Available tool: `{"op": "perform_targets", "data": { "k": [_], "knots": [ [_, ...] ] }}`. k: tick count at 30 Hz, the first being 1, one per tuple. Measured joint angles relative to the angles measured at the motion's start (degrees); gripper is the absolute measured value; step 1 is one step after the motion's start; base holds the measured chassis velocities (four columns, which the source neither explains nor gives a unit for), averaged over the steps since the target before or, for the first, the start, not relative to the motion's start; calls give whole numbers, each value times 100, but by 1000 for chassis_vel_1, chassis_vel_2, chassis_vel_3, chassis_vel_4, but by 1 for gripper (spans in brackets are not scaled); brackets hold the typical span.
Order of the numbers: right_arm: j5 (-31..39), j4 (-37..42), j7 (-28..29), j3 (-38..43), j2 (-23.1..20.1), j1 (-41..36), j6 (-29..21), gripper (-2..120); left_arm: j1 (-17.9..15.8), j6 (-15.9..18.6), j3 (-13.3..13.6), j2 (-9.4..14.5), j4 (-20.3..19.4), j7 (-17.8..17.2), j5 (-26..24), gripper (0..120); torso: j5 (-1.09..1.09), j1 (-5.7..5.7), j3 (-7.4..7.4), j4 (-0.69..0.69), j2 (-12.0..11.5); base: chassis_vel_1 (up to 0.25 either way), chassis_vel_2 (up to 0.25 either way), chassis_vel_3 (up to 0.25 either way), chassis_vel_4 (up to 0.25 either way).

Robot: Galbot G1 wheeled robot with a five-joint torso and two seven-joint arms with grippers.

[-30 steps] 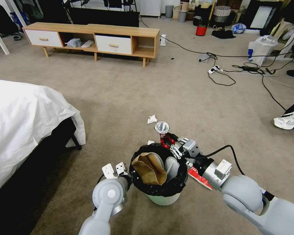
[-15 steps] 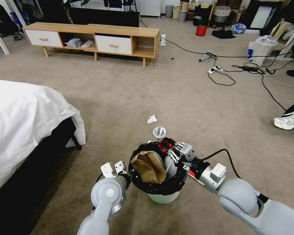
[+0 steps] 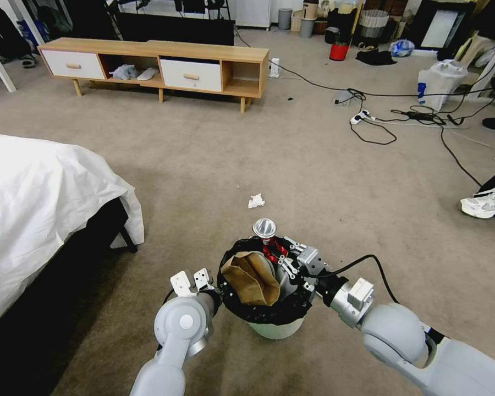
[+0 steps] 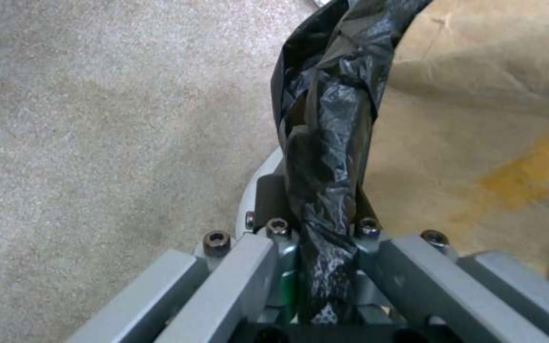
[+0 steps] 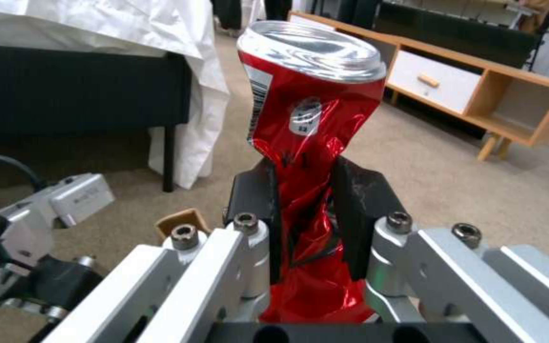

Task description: Pick up the trash bin, then pick up the garbage from the floor and place it into the trash bin.

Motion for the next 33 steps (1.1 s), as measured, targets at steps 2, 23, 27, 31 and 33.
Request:
{"op": "perform_targets", "data": {
  "k": [2,23,27,31,33],
  "knots": [
    [-17,-23,0,-40,24,12,0,17,-8,0,-6,-3,3,6,0,2,0,0,0,0,0,0,0,0,0],
    [-130,-340,39,-219,225,147,8,57,-12,0,-103,52,-66,37,-68,2,0,0,0,0,0,0,0,0,0],
    [-145,-359,40,-216,204,132,13,68,-20,0,-104,63,-76,40,-87,2,0,0,0,0,0,0,0,0,0],
    [-165,-383,41,-208,194,110,17,70,-28,0,-103,72,-87,42,-103,2,0,0,0,0,0,0,0,0,0],
    [-176,-390,43,-210,194,105,17,70,-29,0,-103,81,-91,44,-110,2,0,0,0,-1,0,0,0,0,0]
  ]
}}
